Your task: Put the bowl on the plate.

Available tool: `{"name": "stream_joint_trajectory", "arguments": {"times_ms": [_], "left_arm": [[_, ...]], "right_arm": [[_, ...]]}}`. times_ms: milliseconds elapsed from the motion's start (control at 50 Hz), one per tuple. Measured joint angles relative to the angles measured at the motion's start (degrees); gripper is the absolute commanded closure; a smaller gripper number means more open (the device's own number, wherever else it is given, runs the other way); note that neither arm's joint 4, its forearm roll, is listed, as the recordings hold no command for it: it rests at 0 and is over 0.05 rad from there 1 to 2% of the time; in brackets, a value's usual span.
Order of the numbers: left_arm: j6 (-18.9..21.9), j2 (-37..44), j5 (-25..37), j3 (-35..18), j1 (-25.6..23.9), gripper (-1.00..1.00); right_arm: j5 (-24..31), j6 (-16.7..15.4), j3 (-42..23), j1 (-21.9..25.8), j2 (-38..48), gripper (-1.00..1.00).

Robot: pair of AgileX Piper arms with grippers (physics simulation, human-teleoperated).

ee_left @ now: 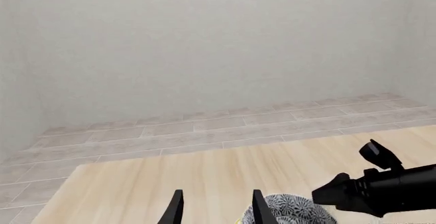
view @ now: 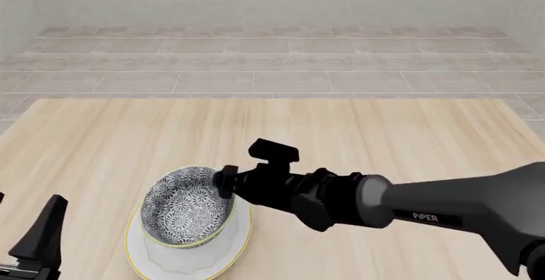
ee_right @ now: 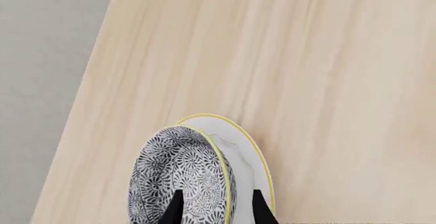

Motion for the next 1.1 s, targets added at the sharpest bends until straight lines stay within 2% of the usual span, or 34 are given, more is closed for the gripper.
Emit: {"name": "stream_joint_trajectory", "arguments": {"times_ms": [680,1100], "left_arm": [[0.33,0.00,-0.26,0.52,-0.20,-1.00],[0.59,0.00,-0.40,0.69,-0.22,-1.00]], "right_arm": [[2.06,-1.41,1.61,-1.79,-6.32,-1.00],[-2.17,1.15,9.71,-1.01,-14.21,-1.00]]}}
